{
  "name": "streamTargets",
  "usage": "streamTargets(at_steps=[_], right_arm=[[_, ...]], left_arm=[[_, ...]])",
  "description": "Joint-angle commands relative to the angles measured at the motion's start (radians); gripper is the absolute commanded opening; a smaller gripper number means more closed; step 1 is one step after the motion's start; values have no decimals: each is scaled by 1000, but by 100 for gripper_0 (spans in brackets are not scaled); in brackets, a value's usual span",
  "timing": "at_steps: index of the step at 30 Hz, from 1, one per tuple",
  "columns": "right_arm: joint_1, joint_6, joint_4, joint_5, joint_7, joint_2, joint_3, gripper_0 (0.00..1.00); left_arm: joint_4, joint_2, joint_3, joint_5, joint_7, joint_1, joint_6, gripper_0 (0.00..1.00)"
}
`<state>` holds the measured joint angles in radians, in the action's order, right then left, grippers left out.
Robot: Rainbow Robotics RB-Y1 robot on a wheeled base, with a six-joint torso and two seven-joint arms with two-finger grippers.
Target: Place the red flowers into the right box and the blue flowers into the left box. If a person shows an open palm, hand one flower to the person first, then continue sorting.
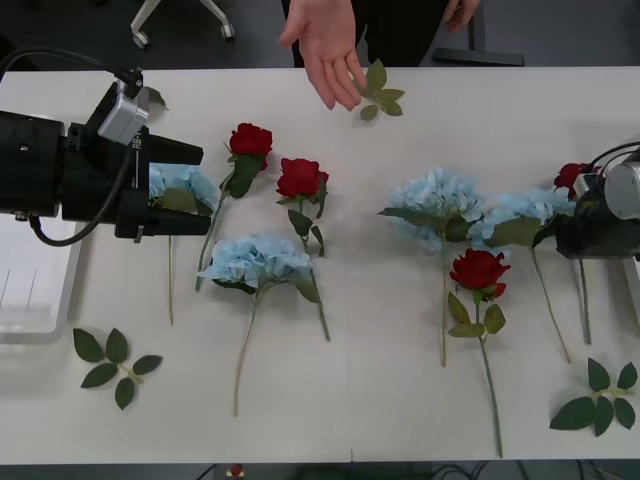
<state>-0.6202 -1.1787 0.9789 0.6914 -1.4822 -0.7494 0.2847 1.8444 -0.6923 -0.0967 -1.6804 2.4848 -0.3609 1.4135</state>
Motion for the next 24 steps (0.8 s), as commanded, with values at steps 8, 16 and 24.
streamTargets(at_steps=[8, 16, 24], right_arm=[[-33, -104, 149, 148, -207, -62, -242, 0], [-33, -98, 238, 273, -405, -99, -392, 0], [-33, 48, 323, 534, -587, -96, -437, 0]], left_arm=[[18, 5, 8, 5, 63, 3, -11, 100], [16, 5, 8, 5, 66, 5, -11, 100], [18, 4, 8, 5, 69, 7, -11, 100]])
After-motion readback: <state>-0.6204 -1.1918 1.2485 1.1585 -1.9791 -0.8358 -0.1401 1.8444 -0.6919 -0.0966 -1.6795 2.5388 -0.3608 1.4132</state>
